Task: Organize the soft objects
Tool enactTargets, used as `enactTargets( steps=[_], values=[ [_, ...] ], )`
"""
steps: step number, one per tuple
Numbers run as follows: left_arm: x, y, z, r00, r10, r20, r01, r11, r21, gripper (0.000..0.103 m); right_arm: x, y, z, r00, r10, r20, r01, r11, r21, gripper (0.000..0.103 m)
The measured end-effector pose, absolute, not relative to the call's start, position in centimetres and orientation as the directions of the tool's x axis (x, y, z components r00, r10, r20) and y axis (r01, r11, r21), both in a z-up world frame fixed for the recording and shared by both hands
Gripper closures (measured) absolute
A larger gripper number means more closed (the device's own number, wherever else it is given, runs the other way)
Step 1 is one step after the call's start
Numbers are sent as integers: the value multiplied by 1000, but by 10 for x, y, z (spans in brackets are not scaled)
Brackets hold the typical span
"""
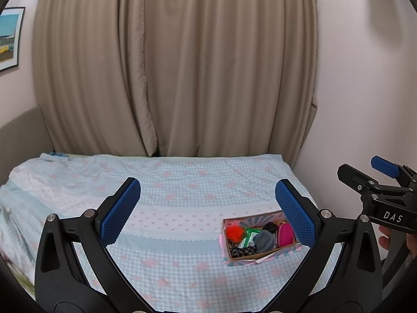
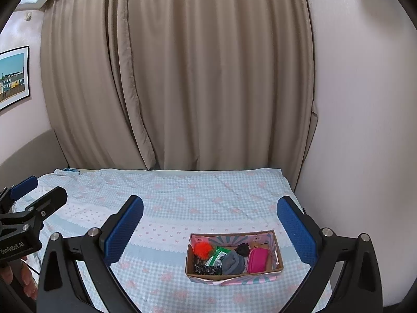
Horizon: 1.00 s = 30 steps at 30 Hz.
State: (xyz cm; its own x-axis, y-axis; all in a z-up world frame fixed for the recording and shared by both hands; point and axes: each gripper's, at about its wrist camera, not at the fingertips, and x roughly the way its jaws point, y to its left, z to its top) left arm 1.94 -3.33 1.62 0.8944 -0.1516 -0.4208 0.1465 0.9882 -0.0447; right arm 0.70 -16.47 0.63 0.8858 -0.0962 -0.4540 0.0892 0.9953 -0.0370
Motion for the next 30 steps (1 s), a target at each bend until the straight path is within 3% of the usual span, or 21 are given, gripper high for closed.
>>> enactTargets(
  steps=[30],
  values=[
    [31, -31, 13, 905, -151, -398, 149, 988, -36, 0, 20, -168, 6, 885, -111, -452, 103, 994, -42, 1]
  ],
)
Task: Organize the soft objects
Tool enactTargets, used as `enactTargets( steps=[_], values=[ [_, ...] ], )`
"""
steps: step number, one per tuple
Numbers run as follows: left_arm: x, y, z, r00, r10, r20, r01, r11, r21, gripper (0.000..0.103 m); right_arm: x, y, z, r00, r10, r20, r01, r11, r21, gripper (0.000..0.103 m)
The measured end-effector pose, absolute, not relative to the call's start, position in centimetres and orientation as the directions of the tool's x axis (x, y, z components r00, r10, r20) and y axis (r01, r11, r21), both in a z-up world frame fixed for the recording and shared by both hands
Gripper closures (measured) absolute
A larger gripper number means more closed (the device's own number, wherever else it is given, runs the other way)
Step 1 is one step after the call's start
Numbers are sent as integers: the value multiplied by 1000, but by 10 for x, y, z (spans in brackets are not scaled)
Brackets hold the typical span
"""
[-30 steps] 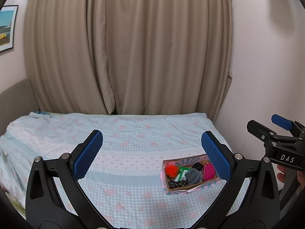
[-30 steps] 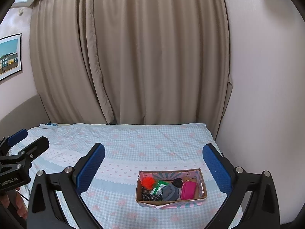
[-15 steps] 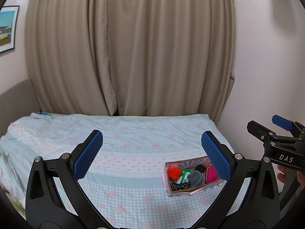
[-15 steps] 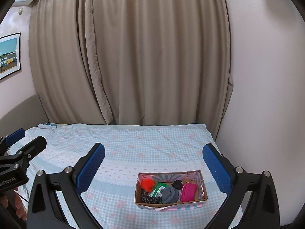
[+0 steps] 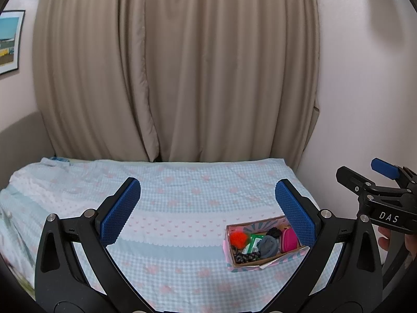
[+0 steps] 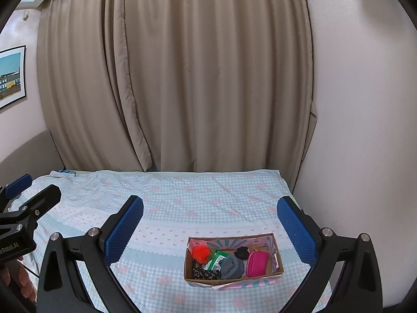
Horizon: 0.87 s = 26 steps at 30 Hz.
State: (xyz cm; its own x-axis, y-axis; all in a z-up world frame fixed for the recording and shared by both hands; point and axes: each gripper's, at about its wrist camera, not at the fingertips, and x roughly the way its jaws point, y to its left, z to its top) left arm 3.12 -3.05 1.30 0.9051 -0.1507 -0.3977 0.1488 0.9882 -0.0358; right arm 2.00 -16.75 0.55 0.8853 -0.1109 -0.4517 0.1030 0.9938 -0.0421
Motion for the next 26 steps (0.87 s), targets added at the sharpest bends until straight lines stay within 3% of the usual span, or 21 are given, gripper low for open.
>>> enactTargets(
  steps=[14, 26],
  values=[
    [29, -29, 12, 906, -157, -392, 153, 987, -40, 0, 20, -167, 6, 885, -114, -451, 106, 993, -44, 1],
    [21, -20, 13, 937, -92, -337, 80, 996, -49, 0, 21, -168, 6, 886, -114, -449, 109, 993, -38, 1]
  ],
)
